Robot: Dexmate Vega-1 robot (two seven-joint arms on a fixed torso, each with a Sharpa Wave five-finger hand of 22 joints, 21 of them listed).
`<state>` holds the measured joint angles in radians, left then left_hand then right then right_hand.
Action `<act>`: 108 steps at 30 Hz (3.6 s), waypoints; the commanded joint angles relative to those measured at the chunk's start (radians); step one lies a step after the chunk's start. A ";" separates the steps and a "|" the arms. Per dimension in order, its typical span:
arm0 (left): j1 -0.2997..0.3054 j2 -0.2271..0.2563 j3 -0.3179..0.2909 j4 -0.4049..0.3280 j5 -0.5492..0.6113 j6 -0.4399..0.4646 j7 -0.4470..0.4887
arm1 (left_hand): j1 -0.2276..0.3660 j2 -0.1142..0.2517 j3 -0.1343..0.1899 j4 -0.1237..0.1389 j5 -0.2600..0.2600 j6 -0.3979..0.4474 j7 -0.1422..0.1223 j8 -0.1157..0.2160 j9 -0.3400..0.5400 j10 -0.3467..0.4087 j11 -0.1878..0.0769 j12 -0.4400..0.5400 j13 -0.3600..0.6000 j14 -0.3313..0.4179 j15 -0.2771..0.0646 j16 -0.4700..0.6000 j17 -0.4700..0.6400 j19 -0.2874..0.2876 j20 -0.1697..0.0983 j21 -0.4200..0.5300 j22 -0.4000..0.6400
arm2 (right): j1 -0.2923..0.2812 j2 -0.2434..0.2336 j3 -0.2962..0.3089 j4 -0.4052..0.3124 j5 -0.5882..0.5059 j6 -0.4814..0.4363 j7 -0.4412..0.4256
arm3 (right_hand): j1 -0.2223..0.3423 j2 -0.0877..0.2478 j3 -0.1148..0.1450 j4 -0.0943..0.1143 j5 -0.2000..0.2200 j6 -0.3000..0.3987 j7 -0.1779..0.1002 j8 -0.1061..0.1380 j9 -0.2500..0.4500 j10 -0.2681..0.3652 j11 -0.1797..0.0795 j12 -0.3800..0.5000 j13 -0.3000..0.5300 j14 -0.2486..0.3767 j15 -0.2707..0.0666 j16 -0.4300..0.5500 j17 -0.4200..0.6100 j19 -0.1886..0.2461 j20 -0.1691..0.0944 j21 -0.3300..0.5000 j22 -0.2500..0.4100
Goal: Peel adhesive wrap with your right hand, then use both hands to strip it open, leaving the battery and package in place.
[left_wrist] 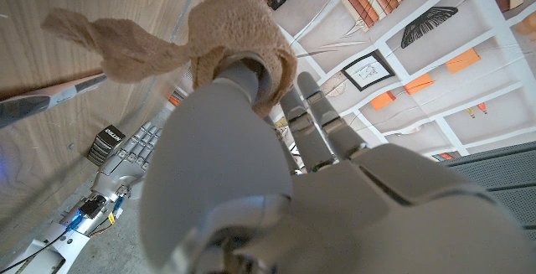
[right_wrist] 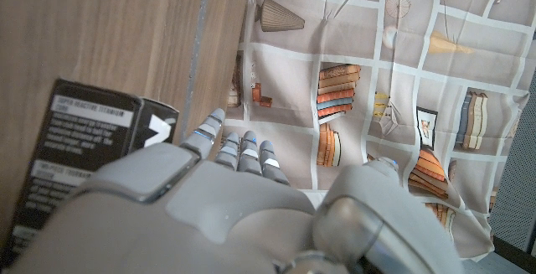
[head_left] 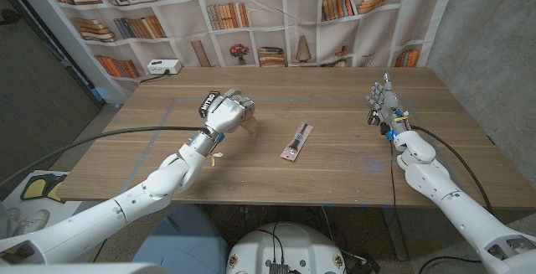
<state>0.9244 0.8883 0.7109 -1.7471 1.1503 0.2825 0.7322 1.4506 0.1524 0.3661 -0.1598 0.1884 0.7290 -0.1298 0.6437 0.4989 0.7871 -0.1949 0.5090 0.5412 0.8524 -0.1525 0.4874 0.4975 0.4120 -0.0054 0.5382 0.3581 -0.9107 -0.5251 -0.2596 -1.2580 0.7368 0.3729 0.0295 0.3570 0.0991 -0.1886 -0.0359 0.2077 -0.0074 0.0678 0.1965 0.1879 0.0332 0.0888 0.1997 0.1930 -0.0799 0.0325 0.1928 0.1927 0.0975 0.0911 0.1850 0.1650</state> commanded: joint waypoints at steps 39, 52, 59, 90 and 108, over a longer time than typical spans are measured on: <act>-0.072 -0.036 -0.067 -0.075 0.010 -0.054 0.230 | 0.009 0.025 -0.016 0.010 0.003 -0.040 -0.002 0.010 0.007 -0.035 0.000 -0.001 0.013 0.042 -0.085 -0.028 0.056 -0.061 -0.017 0.048 0.021 | 0.002 0.032 0.022 0.027 0.037 0.054 0.035 | -0.003 0.009 0.006 0.003 -0.002 -0.001 -0.003 0.002 0.003 0.004 -0.001 0.005 0.004 0.001 -0.011 0.009 0.004 0.005 0.003 0.005 0.005; -0.056 -0.039 -0.098 -0.107 0.000 -0.073 0.269 | 0.010 0.031 -0.015 0.014 0.002 -0.056 -0.009 0.008 0.003 -0.052 0.000 -0.004 0.014 0.032 -0.085 -0.035 0.073 -0.083 -0.018 0.061 0.025 | 0.005 0.040 0.027 0.042 0.051 0.065 0.054 | -0.004 0.009 0.006 0.003 -0.002 0.000 -0.003 0.002 0.003 0.006 -0.001 0.005 0.004 0.003 -0.012 0.010 0.004 0.006 0.003 0.006 0.005; -0.070 -0.053 -0.091 -0.100 0.013 -0.088 0.282 | 0.009 0.032 -0.015 0.017 0.002 -0.059 -0.011 0.008 0.001 -0.056 -0.002 -0.002 0.018 0.027 -0.084 -0.039 0.078 -0.091 -0.018 0.067 0.027 | 0.007 0.043 0.030 0.048 0.055 0.072 0.060 | -0.005 0.009 0.006 0.004 -0.002 0.001 -0.004 0.002 0.003 0.006 -0.002 0.005 0.004 0.003 -0.012 0.010 0.004 0.006 0.004 0.006 0.005; -0.074 -0.100 -0.081 -0.124 0.040 -0.073 0.304 | -0.131 0.037 0.031 0.112 -0.002 -0.475 -0.037 -0.191 -0.085 -0.436 0.016 -0.139 0.058 -0.262 -0.066 -0.238 0.062 -0.174 0.020 0.142 -0.046 | 0.023 0.054 0.041 0.094 0.080 0.092 0.110 | -0.005 0.008 0.008 0.002 -0.002 0.026 -0.017 0.010 0.003 0.022 -0.014 0.010 0.004 0.010 -0.026 0.012 0.004 0.009 0.005 0.006 0.005; -0.070 -0.136 -0.079 -0.123 0.019 -0.067 0.342 | -0.236 0.027 0.058 0.140 -0.009 -0.574 -0.039 -0.263 -0.134 -0.620 0.061 -0.243 0.018 -0.520 -0.017 -0.316 0.019 -0.260 0.037 0.139 -0.103 | 0.026 0.060 0.041 0.100 0.084 0.096 0.117 | -0.005 0.010 0.010 0.002 -0.002 0.032 -0.024 0.010 0.003 0.023 -0.015 0.009 0.004 0.011 -0.028 0.011 0.004 0.010 0.006 0.006 0.005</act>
<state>0.8490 0.7770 0.6312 -1.8690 1.1838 0.2084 1.0505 1.2265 0.1783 0.4195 -0.0271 0.1809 0.1665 -0.1665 0.3855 0.3677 0.1774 -0.1393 0.2756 0.5630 0.3662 -0.1709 0.1737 0.5236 0.1607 0.0283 0.6739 0.2593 -0.8831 -0.4685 -0.2189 -1.1606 0.8171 0.4651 0.1413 0.3517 0.1044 -0.1817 -0.0346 0.2077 0.0179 0.0428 0.1965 0.1880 0.0512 0.0709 0.2035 0.1930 -0.0693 0.0110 0.2006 0.1927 0.1011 0.0947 0.1850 0.1650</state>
